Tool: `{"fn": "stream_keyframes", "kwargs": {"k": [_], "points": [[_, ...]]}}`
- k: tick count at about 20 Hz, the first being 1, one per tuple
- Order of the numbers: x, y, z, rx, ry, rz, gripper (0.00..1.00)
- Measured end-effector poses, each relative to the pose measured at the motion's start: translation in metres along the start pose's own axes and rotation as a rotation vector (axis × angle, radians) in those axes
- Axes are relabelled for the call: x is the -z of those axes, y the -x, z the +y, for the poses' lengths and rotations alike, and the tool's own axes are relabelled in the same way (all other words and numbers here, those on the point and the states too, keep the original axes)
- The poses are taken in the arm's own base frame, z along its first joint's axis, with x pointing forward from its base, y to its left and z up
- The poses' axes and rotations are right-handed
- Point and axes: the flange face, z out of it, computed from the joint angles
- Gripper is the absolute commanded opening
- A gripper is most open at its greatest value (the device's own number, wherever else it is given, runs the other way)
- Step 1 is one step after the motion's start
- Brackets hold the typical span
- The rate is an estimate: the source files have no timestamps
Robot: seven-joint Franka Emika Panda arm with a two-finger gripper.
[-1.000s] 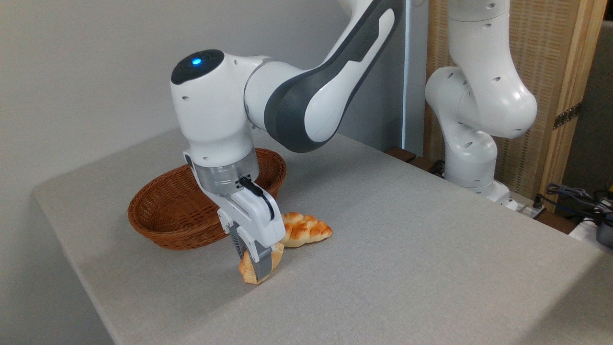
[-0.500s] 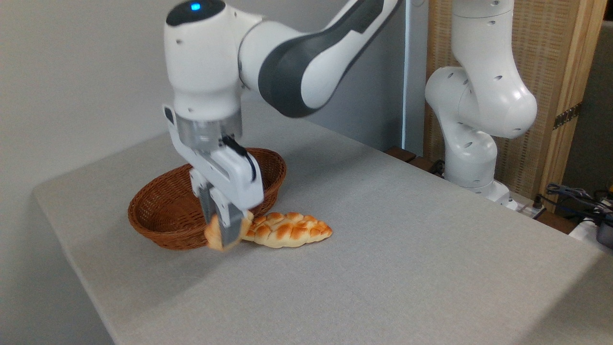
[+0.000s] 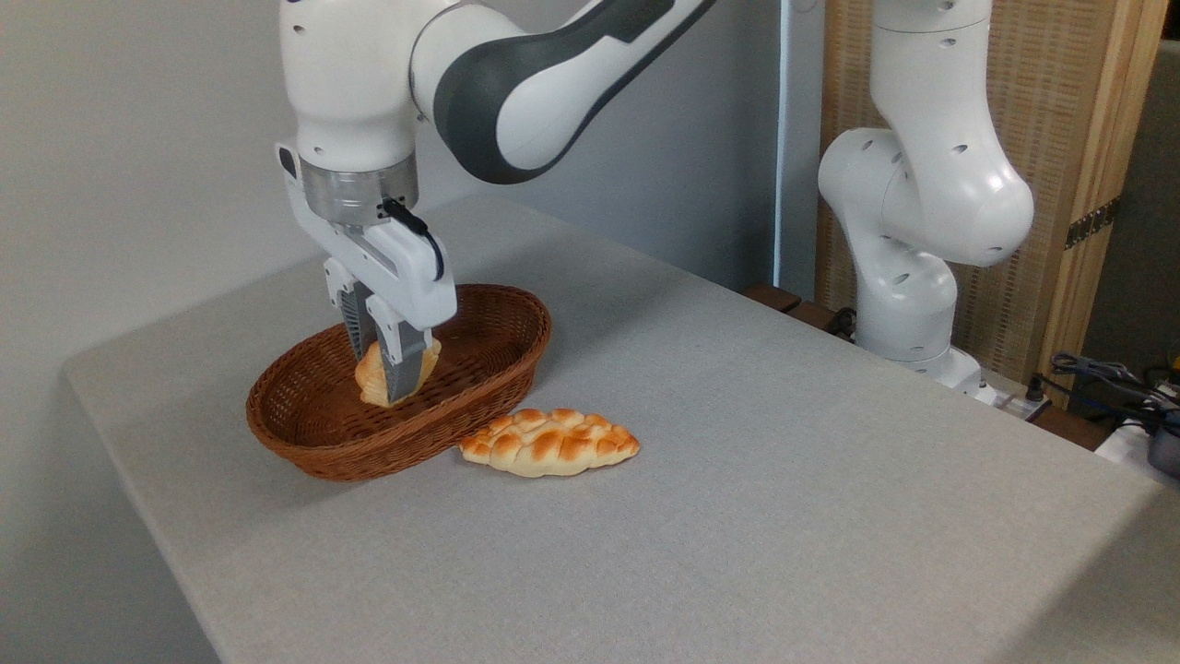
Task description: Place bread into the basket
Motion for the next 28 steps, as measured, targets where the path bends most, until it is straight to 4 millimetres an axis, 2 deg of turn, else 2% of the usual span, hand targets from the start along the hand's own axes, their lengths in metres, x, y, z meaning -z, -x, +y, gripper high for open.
{"fn": "stream_keyframes", "kwargs": {"k": [3, 6, 18, 20, 24, 28], "points": [[-0.011, -0.008, 0.015, -0.025, 0.015, -0.014, 1.00], [-0.020, -0.011, 0.019, -0.034, 0.025, -0.025, 1.00], [-0.018, -0.008, 0.008, -0.017, 0.016, -0.024, 1.00], [-0.010, 0.001, -0.012, 0.005, -0.015, -0.026, 1.00], [0.016, 0.032, -0.063, 0.069, -0.101, -0.034, 1.00], [0.029, 0.054, -0.091, 0.080, -0.172, -0.073, 1.00]]}}
